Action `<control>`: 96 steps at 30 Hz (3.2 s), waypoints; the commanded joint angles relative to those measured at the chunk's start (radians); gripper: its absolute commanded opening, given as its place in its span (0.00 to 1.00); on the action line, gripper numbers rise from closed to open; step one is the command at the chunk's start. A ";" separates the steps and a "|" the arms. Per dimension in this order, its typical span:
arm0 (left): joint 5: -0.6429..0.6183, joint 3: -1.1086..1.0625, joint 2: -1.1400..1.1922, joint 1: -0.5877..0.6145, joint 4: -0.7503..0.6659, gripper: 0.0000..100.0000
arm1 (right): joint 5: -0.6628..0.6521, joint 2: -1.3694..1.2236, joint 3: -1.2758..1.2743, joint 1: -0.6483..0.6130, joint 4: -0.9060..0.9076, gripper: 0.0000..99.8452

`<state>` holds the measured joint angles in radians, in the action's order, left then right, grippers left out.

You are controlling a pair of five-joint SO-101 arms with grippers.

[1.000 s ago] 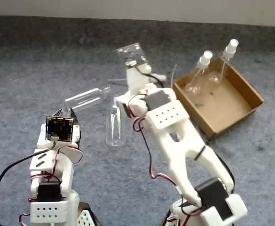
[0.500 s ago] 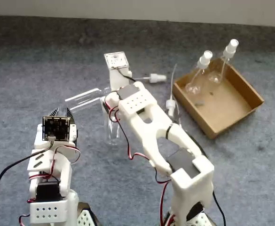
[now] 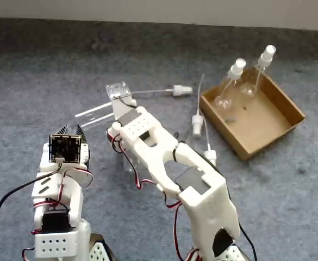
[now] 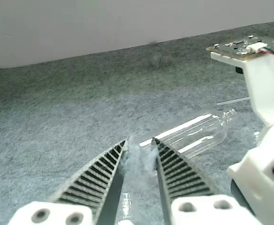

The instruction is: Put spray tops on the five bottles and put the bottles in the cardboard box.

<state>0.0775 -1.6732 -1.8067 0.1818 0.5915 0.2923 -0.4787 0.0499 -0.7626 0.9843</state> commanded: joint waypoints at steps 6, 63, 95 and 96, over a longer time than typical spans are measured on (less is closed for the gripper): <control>0.003 -0.021 -0.008 0.008 -0.021 0.04 | 0.002 0.041 0.070 0.142 0.107 0.01; 0.006 -0.021 -0.007 -0.047 -0.014 0.04 | -0.875 1.300 -1.095 0.389 0.045 0.01; 0.005 -0.021 -0.007 -0.048 -0.014 0.04 | -0.878 1.308 -1.299 0.398 -0.013 0.19; 0.005 -0.021 -0.007 -0.048 -0.014 0.04 | -0.878 1.308 -1.297 0.398 0.001 0.19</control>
<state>0.0775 -1.6732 -1.8067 0.1603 0.5915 -0.5746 0.7948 -1.2635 -0.3698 0.9398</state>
